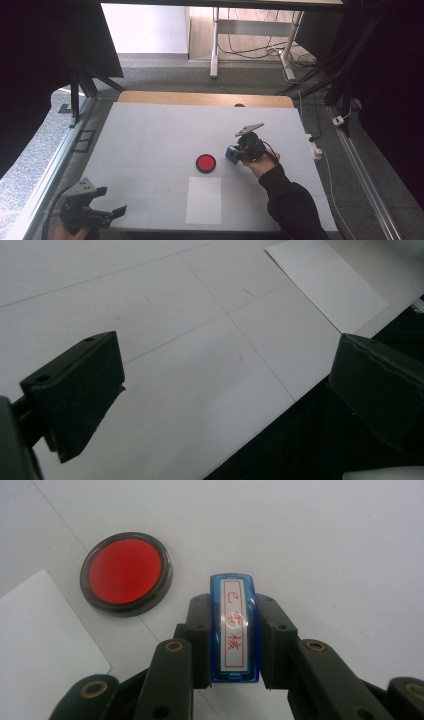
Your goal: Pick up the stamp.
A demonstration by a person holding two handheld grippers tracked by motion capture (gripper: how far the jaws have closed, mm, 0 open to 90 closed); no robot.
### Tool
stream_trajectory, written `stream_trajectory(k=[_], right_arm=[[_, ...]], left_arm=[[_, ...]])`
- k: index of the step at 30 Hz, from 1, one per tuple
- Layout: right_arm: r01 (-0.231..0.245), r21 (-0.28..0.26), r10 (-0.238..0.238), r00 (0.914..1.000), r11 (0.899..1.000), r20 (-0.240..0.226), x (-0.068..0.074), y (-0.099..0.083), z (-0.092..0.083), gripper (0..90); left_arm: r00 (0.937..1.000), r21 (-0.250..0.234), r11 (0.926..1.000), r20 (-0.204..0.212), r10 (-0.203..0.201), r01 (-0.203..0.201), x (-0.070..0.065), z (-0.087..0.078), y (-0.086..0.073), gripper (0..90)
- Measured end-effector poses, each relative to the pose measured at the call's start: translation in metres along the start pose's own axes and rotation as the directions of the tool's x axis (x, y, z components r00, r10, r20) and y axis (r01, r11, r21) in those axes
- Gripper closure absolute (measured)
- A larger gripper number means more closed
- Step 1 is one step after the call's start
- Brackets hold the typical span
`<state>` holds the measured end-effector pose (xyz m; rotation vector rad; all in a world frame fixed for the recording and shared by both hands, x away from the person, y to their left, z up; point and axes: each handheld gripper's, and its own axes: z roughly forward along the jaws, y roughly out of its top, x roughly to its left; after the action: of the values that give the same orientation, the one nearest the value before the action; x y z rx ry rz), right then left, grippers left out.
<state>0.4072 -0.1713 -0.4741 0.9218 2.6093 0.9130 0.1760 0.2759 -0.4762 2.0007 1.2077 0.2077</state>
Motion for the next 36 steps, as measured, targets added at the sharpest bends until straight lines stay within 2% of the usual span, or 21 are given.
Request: stream_trajectory(k=[6, 18, 23, 28, 36], right_arm=[[0.046, 0.001, -0.046, 0.9989, 0.999, -0.006, 0.003, 0.000, -0.007, 71.3], [0.029, -0.042, -0.030, 0.9992, 0.999, -0.026, 0.011, -0.001, -0.023, 71.3], [0.045, -0.059, -0.047, 0.9981, 0.997, -0.040, 0.015, -0.002, -0.032, 71.3], [0.049, -0.083, -0.056, 0.9951, 0.995, -0.082, 0.018, -0.004, -0.038, 71.3], [0.076, -0.102, -0.085, 0.9924, 0.992, -0.089, 0.026, -0.006, -0.047, 71.3]], left_arm=[[0.9999, 0.001, 1.0000, -0.013, 0.007, -0.007, -0.001, 0.000, 0.000, 1.6], [0.9997, -0.018, 0.9998, 0.020, 0.013, -0.013, 0.000, -0.002, -0.001, 1.2], [0.9998, -0.017, 0.9998, 0.017, 0.010, -0.010, 0.000, -0.002, -0.001, 1.2], [0.9999, -0.033, 0.9994, 0.015, 0.005, -0.004, 0.000, -0.003, -0.002, 1.4], [0.9998, -0.031, 0.9994, 0.015, 0.014, -0.013, -0.001, -0.003, -0.003, 1.6]])
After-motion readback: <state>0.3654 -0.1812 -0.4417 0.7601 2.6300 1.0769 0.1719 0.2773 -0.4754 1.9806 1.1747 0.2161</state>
